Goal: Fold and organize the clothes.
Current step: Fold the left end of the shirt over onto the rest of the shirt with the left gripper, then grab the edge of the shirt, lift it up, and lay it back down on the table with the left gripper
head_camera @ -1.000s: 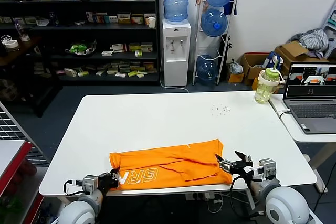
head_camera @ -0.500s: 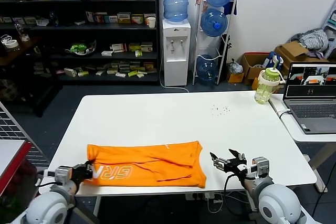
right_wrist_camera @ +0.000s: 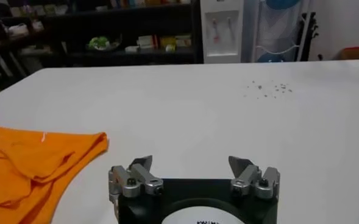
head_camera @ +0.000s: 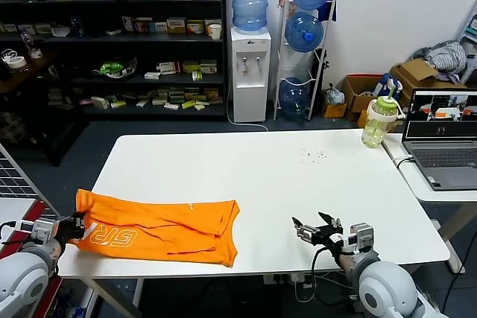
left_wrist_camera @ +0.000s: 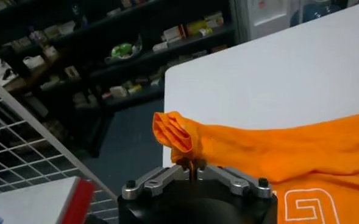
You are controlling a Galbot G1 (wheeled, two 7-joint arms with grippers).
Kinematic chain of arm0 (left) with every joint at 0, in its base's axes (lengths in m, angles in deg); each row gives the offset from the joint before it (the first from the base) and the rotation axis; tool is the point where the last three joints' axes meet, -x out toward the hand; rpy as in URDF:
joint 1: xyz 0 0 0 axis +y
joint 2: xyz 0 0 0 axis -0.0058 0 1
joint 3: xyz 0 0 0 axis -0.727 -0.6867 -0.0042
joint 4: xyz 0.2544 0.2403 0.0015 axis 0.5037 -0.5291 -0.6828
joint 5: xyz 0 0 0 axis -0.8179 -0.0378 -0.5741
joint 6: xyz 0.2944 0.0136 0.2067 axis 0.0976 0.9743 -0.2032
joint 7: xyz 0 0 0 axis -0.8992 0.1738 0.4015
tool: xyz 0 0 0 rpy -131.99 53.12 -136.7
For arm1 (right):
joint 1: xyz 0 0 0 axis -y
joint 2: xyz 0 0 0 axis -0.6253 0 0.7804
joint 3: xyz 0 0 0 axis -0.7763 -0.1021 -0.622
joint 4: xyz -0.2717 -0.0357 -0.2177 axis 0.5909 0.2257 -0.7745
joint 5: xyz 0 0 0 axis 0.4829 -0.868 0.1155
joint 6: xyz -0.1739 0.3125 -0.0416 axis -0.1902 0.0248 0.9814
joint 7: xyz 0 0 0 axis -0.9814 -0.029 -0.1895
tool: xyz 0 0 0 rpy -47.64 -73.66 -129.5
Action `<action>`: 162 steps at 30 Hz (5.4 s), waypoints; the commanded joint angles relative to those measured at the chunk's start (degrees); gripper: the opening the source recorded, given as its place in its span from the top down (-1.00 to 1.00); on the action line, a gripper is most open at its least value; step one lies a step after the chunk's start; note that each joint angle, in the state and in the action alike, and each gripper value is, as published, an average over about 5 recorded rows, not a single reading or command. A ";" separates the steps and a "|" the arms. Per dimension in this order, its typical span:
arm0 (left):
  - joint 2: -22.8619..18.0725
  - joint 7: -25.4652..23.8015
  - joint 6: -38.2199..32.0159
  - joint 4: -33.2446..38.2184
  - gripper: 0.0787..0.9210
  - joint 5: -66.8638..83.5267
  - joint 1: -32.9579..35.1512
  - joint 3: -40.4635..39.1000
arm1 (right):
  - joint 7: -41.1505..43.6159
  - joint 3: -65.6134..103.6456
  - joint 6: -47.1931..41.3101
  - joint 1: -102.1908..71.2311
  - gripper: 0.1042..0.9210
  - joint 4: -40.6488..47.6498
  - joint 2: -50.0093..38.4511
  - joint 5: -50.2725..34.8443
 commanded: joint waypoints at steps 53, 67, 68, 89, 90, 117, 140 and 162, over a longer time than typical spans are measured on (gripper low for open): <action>-12.87 3.93 9.63 7.97 -0.37 12.92 -15.93 -14.64 | -1.27 0.08 -0.93 -1.84 -0.76 1.29 2.25 1.66; -7.10 -23.30 10.07 -7.75 -0.77 11.53 -18.48 -14.62 | -1.08 1.03 -0.83 -3.02 -0.76 0.61 2.13 1.69; -7.32 -23.45 10.14 -8.19 -0.77 11.32 -18.85 -14.97 | -1.07 1.13 -0.82 -3.13 -0.76 0.59 2.13 1.70; -11.20 -22.12 9.91 -8.92 -0.52 8.15 -19.53 -16.95 | -1.23 0.76 -0.87 -2.90 -0.76 1.01 2.28 1.65; -11.31 -22.07 9.90 -8.86 -0.44 8.02 -19.51 -17.00 | -1.23 0.81 -0.87 -2.96 -0.76 1.00 2.27 1.66; -5.81 -10.20 9.43 4.74 0.95 8.55 -14.74 -10.92 | -0.75 0.82 -0.33 -2.57 -0.76 0.91 2.10 1.89; 14.36 -11.72 8.91 -12.27 0.95 9.38 -12.61 -1.28 | 1.24 0.85 1.96 -2.18 -0.76 0.61 1.77 2.97; 16.45 -8.68 10.80 -7.34 0.95 9.75 -13.28 -2.11 | 0.80 0.41 1.63 -2.00 -0.76 0.71 2.57 3.47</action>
